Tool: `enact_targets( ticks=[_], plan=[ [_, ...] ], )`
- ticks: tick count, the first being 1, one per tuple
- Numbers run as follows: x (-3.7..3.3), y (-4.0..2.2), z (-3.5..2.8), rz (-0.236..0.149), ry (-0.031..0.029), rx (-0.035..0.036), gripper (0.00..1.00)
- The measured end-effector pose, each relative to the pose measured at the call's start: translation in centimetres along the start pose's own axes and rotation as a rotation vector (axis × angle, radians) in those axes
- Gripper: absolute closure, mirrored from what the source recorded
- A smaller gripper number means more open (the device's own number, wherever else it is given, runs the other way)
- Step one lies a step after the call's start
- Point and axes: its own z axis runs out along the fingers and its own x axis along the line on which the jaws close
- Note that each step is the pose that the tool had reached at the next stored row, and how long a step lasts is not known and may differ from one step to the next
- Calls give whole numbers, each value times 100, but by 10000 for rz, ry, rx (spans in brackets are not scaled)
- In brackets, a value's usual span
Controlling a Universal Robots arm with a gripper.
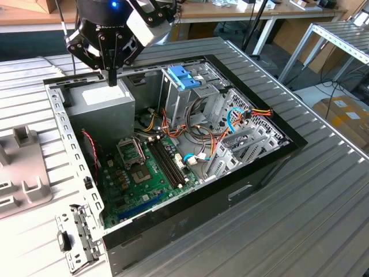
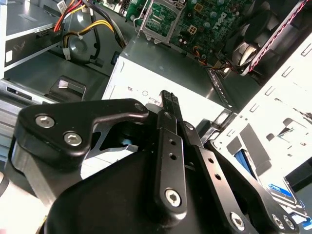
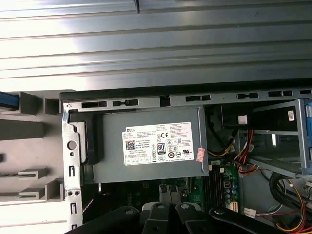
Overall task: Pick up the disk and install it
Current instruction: 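Reach for the disk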
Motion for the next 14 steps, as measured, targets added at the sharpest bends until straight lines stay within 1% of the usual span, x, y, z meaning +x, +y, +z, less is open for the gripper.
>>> enact_targets(
  ticks=[5, 14],
  plan=[
    [22, -2, -1, 1, 0, 0, 89],
    [41, -3, -1, 1, 1, 1, 89]
  ],
)
